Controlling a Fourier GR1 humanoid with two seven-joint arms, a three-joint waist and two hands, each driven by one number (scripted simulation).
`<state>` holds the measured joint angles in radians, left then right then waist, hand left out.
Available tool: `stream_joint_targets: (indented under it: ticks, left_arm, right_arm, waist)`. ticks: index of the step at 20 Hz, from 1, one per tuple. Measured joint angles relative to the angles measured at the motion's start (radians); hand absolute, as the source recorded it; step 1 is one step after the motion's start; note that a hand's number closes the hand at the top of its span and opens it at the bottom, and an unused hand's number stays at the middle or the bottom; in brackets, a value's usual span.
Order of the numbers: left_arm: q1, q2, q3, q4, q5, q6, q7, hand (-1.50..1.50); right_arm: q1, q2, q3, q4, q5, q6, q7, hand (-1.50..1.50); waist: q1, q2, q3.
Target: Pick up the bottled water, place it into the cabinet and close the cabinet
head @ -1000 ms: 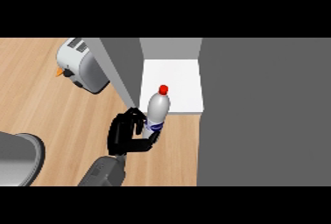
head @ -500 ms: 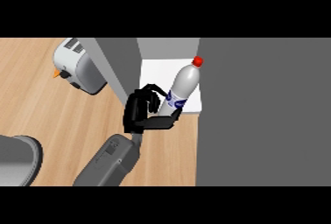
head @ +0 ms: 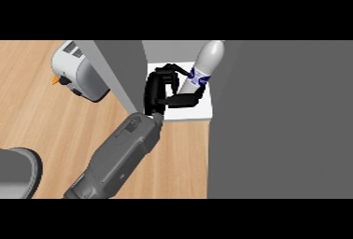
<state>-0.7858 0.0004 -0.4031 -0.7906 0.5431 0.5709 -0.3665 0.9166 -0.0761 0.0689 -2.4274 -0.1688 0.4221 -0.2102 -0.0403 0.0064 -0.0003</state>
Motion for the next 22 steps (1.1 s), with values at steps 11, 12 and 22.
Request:
stream_joint_targets:
  ticks: [11, 12, 22]
  left_arm:
    - [-0.209, 0.007, 0.022, 0.366, -0.031, 0.059, -0.021, 1.5]
    - [-0.216, 0.007, 0.029, 0.397, -0.034, 0.062, -0.025, 1.5]
    - [-0.298, 0.036, 0.137, 0.586, -0.014, 0.079, -0.105, -1.5]
  right_arm:
    - [-0.029, -0.022, -0.065, 0.017, -0.026, 0.034, -0.018, -1.5]
    - [-0.032, -0.02, -0.066, 0.019, -0.029, 0.036, -0.018, -1.5]
    - [-0.051, -0.026, -0.083, 0.033, -0.061, 0.063, -0.025, -1.5]
  waist:
    - [-0.021, 0.01, 0.0]
    - [-0.021, 0.011, 0.0]
    - [-0.042, 0.024, -0.001]
